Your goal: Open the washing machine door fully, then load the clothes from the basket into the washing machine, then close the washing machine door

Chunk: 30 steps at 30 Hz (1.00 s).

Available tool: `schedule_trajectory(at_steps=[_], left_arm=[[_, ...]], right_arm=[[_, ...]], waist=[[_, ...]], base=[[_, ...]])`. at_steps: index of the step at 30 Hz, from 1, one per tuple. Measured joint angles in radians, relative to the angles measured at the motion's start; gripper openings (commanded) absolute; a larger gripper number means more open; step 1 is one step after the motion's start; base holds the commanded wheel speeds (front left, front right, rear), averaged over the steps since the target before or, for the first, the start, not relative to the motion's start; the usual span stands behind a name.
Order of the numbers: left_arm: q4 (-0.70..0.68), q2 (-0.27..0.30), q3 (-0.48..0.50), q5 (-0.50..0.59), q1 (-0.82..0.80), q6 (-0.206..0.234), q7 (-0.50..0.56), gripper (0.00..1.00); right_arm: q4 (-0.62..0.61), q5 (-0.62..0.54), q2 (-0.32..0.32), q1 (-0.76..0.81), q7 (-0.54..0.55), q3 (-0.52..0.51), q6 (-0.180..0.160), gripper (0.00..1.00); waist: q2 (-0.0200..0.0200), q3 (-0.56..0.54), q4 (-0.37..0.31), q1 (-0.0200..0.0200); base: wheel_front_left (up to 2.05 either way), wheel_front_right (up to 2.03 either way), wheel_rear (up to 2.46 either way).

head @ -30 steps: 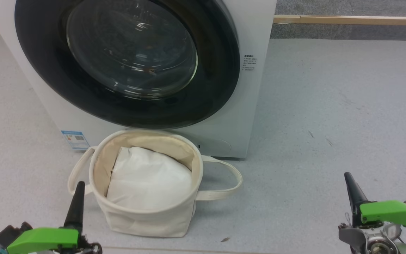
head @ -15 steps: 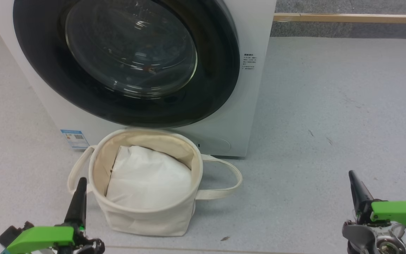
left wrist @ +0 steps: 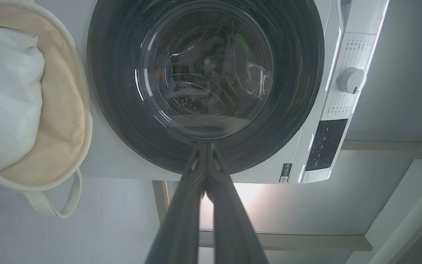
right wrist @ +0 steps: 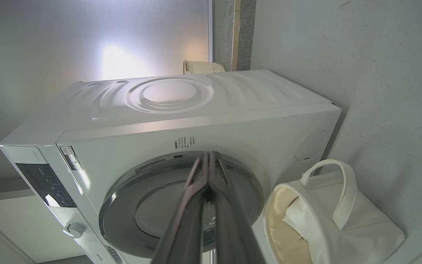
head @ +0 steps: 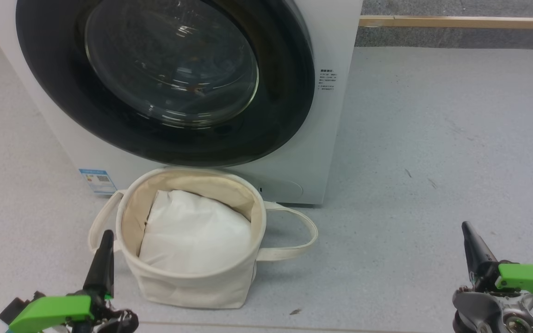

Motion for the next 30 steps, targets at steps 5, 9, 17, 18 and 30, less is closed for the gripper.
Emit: schedule_trajectory(at_steps=[5, 9, 17, 18, 30], left_arm=[[0.000, 0.000, 0.000, 0.000, 0.000, 0.000, 0.000, 0.00], [-0.001, 0.000, 0.000, 0.000, 0.000, 0.000, 0.000, 0.00], [-0.004, 0.000, 0.000, 0.000, 0.000, 0.000, 0.000, 0.00], [-0.004, 0.000, 0.000, 0.000, 0.000, 0.000, 0.000, 0.00], [-0.004, 0.000, 0.000, 0.000, 0.000, 0.000, 0.000, 0.00]], right_arm=[[0.000, 0.000, 0.000, 0.000, 0.000, 0.000, 0.000, 0.00], [0.000, 0.000, 0.000, 0.000, 0.000, 0.000, 0.000, 0.00], [0.000, 0.002, 0.000, 0.002, 0.000, 0.001, 0.000, 0.00], [0.000, 0.002, 0.000, 0.004, 0.000, 0.001, 0.000, 0.00], [0.000, 0.003, 0.000, 0.011, 0.000, 0.002, 0.000, 0.00]], waist=[[0.0000, 0.000, 0.000, 0.0000], [0.0000, 0.000, 0.000, 0.0000], [0.0000, 0.000, 0.000, 0.0000], [0.0000, 0.000, 0.000, 0.0000], [0.0000, 0.000, 0.000, 0.0000]], base=[[0.00, 0.00, 0.00], [0.00, 0.00, 0.00], [0.00, 0.00, 0.00], [0.00, 0.00, 0.00], [0.00, 0.00, 0.00]])
